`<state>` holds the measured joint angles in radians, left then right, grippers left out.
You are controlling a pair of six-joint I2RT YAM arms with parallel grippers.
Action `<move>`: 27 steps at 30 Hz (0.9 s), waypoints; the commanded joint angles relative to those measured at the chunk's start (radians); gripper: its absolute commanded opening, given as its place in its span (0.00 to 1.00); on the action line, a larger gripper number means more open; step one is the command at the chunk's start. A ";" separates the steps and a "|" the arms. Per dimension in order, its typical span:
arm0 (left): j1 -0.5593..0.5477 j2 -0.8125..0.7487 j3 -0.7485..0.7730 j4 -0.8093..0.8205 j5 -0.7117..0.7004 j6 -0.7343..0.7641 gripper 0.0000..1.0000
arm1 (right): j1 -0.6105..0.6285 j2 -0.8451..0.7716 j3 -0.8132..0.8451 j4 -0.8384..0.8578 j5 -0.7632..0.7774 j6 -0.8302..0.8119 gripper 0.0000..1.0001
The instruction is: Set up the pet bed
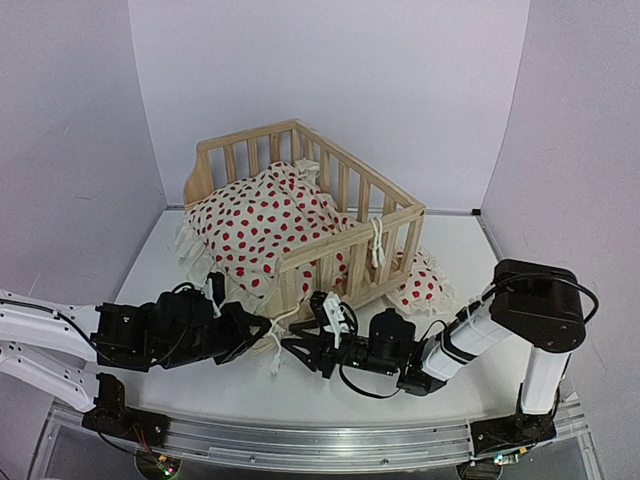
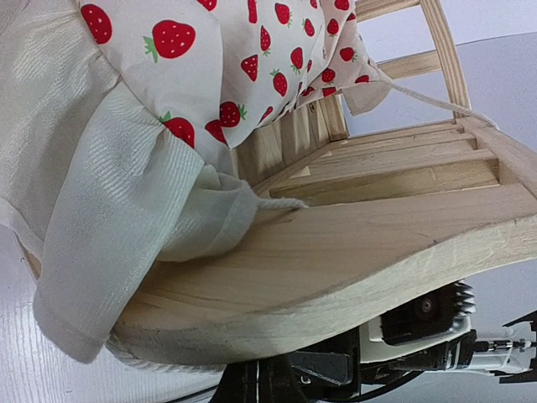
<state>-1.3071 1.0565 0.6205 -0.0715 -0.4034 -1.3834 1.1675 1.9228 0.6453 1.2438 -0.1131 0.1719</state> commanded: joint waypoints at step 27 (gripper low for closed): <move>0.020 -0.099 -0.039 0.201 0.012 0.232 0.00 | 0.067 0.073 0.094 -0.043 0.263 0.116 0.00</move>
<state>-1.3029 0.9844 0.5613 0.0002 -0.4026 -1.3308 1.2331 2.0003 0.7368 1.1595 0.0353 0.2619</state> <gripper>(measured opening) 0.012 0.037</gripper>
